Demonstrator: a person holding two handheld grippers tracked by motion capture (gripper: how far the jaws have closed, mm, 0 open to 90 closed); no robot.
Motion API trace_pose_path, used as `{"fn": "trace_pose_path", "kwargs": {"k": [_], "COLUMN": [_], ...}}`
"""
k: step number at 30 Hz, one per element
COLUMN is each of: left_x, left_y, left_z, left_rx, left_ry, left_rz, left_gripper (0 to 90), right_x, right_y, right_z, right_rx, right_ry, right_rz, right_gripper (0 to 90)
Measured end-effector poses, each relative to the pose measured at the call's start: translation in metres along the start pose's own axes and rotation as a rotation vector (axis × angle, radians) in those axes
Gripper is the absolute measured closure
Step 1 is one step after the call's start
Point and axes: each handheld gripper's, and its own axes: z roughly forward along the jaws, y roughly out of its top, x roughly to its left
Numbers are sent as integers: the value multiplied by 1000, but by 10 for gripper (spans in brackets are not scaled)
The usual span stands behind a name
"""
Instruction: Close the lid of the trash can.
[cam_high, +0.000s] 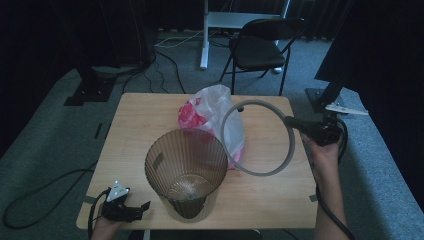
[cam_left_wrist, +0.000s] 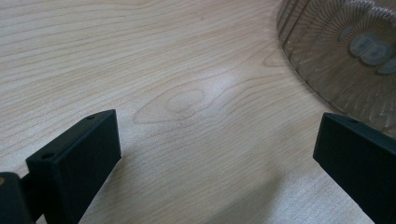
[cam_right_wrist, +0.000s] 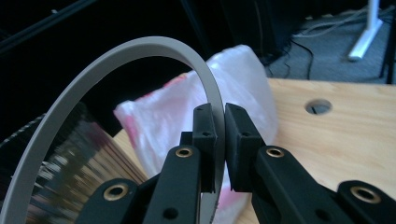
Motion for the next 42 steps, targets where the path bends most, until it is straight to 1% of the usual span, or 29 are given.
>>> {"fn": "trace_pose_path", "kwargs": {"k": [6, 11, 17, 19, 24, 28, 30, 33, 35, 38, 40, 42], "left_x": [0, 0, 1, 1, 1, 1, 1, 1, 1, 1, 1, 1], "left_y": [0, 0, 0, 0, 0, 0, 0, 0, 0, 0, -1, 0], "left_z": [0, 0, 0, 0, 0, 0, 0, 0, 0, 0, 0, 0], "left_rx": [-2, -2, 0, -1, 0, 1, 1, 3, 3, 5, 7, 8], "left_ry": [-1, -2, -3, -5, -5, -4, -5, -5, -5, -6, -7, -5], "left_rz": [-2, -3, -3, -3, -3, -2, -2, -1, 0, 1, 0, 1], "left_gripper": [9, 9, 9, 9, 9, 9, 9, 9, 9, 9, 9, 9], "right_x": [22, 39, 60, 66, 79, 89, 92, 96, 98, 101, 104, 106], "right_y": [17, 28, 39, 41, 42, 39, 37, 35, 33, 32, 31, 30], "right_z": [19, 35, 56, 64, 83, 100, 108, 118, 124, 131, 136, 140], "right_rx": [11, 21, 48, 64, 105, 157, 179, 203, 219, 241, 258, 272], "right_ry": [50, 107, 159, 167, 207, 222, 241, 255, 271, 279, 301, 307], "right_rz": [-51, -78, -111, -124, -135, -157, -154, -154, -147, -148, -143, -146], "right_gripper": [837, 837, 837, 837, 837, 837, 836, 836, 836, 836, 836, 836]}}
